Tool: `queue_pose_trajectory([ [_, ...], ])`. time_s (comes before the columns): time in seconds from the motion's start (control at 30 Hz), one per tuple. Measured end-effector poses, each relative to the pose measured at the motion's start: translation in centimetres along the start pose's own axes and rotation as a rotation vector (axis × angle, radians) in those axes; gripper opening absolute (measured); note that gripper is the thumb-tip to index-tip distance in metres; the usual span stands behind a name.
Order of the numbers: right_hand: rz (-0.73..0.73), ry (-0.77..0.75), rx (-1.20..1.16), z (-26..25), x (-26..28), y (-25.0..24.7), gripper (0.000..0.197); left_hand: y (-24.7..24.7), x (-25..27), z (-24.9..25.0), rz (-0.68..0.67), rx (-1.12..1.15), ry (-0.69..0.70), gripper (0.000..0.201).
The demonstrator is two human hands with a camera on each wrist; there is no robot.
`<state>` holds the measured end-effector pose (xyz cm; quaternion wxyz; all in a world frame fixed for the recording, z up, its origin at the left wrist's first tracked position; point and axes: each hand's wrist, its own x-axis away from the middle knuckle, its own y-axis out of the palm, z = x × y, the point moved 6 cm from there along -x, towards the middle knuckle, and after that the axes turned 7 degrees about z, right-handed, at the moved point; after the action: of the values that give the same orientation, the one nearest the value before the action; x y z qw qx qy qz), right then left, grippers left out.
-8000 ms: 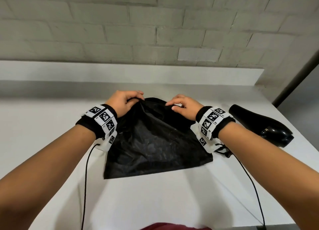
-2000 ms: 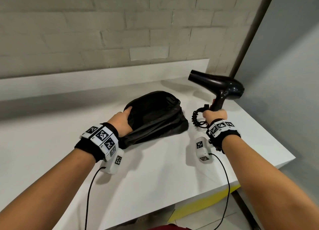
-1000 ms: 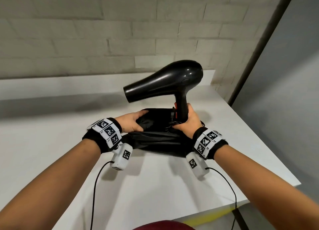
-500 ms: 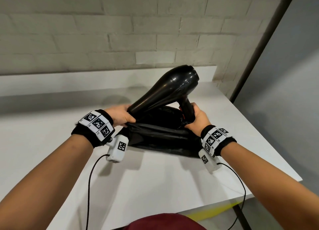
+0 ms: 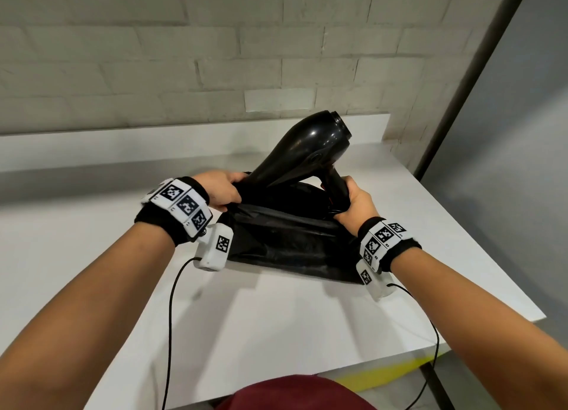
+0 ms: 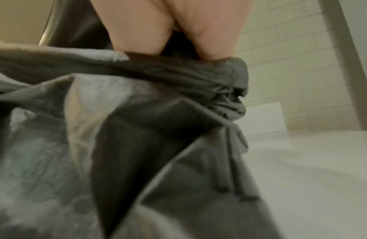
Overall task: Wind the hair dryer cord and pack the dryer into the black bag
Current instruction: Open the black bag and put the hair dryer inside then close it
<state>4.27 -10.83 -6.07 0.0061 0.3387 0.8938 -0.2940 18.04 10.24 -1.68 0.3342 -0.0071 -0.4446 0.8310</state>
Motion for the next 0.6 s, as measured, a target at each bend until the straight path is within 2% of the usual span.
queue_pose_trajectory([
  [0.17, 0.004, -0.008, 0.025, -0.7, 0.3, -0.1, 0.049, -1.3, 0.3, 1.4, 0.272, -0.133, -0.002, 0.055],
  [0.23, 0.013, -0.02, 0.054, -0.9, 0.1, -0.2, 0.05, -1.6, 0.4, 1.8, 0.325, -0.142, 0.006, 0.054],
  [0.3, 0.02, -0.028, 0.105, -0.8, -0.2, -0.4, 0.054, -1.8, 0.6, 2.3, 0.298, -0.146, 0.015, 0.054],
  [0.43, -0.018, -0.058, 0.194, -0.9, -0.3, -0.8, 0.052, -1.8, 1.6, 4.0, 0.154, -0.106, 0.049, 0.061],
  [0.6, -0.046, -0.097, 0.235, -1.5, 0.2, -0.7, 0.048, -2.7, 2.2, 6.0, 0.199, -0.108, 0.104, 0.059],
])
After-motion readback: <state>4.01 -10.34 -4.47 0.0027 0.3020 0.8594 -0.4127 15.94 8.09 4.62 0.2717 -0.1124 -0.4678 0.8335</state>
